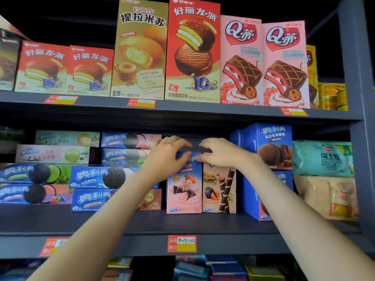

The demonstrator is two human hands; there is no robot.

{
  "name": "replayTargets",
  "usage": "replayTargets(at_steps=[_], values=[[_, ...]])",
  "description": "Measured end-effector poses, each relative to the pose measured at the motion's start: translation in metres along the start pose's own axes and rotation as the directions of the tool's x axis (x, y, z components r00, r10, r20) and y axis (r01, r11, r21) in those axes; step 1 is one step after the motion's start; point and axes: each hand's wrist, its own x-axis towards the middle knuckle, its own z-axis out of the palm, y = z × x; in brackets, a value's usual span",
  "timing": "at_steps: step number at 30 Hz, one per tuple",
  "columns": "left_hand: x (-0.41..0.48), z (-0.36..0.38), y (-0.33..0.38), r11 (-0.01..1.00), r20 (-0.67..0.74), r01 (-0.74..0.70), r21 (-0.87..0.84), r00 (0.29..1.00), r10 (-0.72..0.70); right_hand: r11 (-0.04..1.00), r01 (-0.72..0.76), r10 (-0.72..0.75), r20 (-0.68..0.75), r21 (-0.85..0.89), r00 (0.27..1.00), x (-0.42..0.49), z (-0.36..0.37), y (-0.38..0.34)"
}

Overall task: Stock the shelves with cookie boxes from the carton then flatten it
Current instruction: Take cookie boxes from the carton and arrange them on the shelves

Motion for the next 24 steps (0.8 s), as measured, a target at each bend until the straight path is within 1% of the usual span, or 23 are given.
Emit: replayTargets(at_steps=[4, 7, 9, 11, 16, 18, 21, 24], values=[[-0.014, -0.007, 0.000, 0.999, -0.119, -0.028, -0.046, 0.993, 0.022, 0.995, 0.077, -0.084, -0.133, -0.057, 0.987, -0.011, 0.012, -0.019], [-0.029, -0.014, -0.004, 1.000, -0.172, -0.004, -0.003, 0.985, 0.003, 0.987, 0.118, -0.140, -0.216, -0.110, 0.966, -0.019, 0.023, -0.036], [-0.040, -0.018, -0.010, 0.998, -0.147, 0.057, 0.033, 0.988, -0.052, 0.984, 0.135, -0.161, -0.257, -0.115, 0.953, -0.026, 0.034, -0.050], [-0.053, -0.022, -0.017, 0.987, -0.096, 0.146, 0.070, 0.986, -0.139, 0.983, 0.145, -0.170, -0.277, -0.110, 0.946, -0.034, 0.047, -0.065], [-0.088, -0.031, -0.038, 0.937, -0.064, 0.322, 0.134, 0.946, -0.316, 0.979, 0.190, -0.204, -0.252, -0.079, 0.946, -0.047, 0.081, -0.099], [-0.101, -0.036, -0.047, 0.901, -0.036, 0.391, 0.185, 0.919, -0.392, 0.974, 0.216, -0.225, -0.236, -0.065, 0.945, -0.047, 0.093, -0.111], [-0.117, -0.040, -0.062, 0.827, -0.034, 0.526, 0.197, 0.847, -0.531, 0.974, 0.227, -0.220, -0.172, 0.024, 0.960, -0.043, 0.106, -0.126], [-0.123, -0.041, -0.074, 0.745, -0.080, 0.657, 0.119, 0.754, -0.652, 0.977, 0.147, -0.132, -0.106, 0.154, 0.986, -0.039, 0.117, -0.137]])
